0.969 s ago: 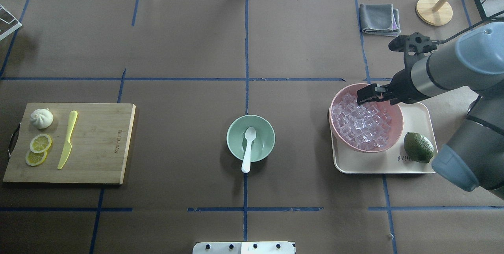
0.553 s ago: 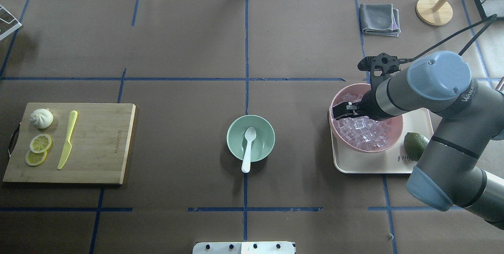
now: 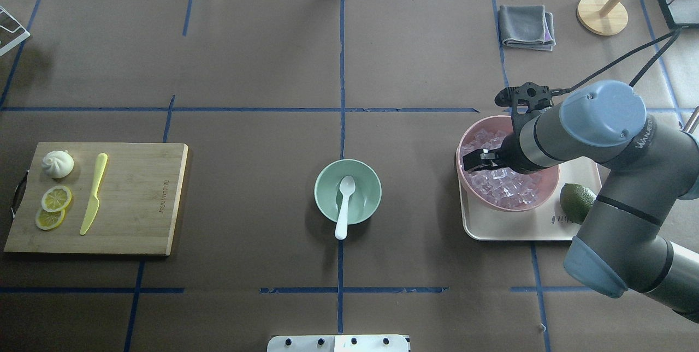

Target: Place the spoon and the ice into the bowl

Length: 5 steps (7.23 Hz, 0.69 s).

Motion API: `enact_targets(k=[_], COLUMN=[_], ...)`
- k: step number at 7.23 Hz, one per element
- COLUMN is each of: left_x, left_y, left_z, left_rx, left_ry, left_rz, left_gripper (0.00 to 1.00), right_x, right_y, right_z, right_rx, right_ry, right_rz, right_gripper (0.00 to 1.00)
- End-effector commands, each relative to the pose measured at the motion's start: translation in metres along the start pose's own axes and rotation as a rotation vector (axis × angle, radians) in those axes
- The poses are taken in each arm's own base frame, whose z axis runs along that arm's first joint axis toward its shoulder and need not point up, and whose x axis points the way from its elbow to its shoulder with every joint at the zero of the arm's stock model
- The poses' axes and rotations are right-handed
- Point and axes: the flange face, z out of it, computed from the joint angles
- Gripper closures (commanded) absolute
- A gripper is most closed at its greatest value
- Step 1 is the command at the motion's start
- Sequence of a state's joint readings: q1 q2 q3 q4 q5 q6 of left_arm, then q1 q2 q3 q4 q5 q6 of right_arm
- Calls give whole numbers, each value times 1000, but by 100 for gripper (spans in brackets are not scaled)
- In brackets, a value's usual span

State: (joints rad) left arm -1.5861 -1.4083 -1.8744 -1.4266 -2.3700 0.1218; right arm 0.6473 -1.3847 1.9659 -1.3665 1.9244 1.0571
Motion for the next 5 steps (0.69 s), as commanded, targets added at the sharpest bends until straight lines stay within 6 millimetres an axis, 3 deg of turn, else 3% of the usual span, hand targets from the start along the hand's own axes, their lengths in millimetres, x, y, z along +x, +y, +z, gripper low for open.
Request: enact_targets(k=[1, 5], left_x=[1, 2], left_y=[1, 0], left_z=[-1, -3], left_rx=[1, 5], left_ry=[0, -1], left_rz=[2, 3], left_gripper=[0, 0], right_x=[10, 13], right_y=[3, 4], right_z=[3, 10], right_rx=[-7, -15], right_ry=[14, 27], right_rz=[4, 15], right_gripper=[6, 19])
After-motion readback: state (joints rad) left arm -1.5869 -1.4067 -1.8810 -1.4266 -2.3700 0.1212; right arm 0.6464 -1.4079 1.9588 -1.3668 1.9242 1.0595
